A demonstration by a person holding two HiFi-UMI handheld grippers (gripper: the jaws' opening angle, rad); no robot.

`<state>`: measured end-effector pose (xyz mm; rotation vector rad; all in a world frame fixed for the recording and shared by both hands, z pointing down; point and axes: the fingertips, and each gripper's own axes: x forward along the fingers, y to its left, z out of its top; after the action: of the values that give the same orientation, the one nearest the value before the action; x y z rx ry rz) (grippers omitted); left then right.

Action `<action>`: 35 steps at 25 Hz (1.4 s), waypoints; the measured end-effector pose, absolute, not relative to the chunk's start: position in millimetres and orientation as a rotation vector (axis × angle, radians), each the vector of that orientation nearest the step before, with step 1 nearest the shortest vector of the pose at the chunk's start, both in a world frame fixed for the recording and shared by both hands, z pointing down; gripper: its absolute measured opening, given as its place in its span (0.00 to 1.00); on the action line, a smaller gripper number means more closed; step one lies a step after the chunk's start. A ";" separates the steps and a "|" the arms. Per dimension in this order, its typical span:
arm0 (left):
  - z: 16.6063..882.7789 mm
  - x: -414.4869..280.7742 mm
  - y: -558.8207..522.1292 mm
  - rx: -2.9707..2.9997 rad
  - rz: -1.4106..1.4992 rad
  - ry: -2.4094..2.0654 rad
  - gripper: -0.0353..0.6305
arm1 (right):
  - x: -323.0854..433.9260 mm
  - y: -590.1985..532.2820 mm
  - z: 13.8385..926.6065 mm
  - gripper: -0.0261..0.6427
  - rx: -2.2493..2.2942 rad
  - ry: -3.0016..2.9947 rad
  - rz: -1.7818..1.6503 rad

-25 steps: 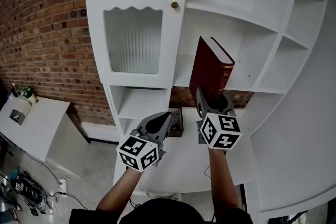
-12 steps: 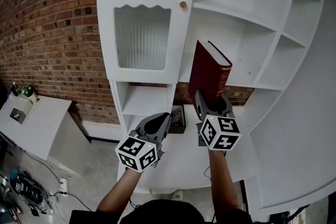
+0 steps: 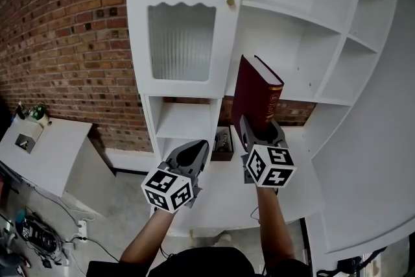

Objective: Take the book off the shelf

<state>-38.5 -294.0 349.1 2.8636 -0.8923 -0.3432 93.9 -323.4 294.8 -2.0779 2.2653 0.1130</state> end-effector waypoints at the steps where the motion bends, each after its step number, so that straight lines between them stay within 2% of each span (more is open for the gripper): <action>1: 349.5 -38.1 -293.3 2.863 -0.343 -0.890 0.06 | 94.2 -321.8 297.0 0.39 -2.080 2.266 0.107; 35: 338.8 69.2 -228.0 2.875 -0.332 -0.874 0.06 | 166.9 -257.9 325.9 0.39 -2.012 2.394 0.039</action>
<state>69.2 -228.0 338.8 2.8749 -0.8742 -0.3318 166.9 -257.9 325.9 -2.0124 2.3943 0.0391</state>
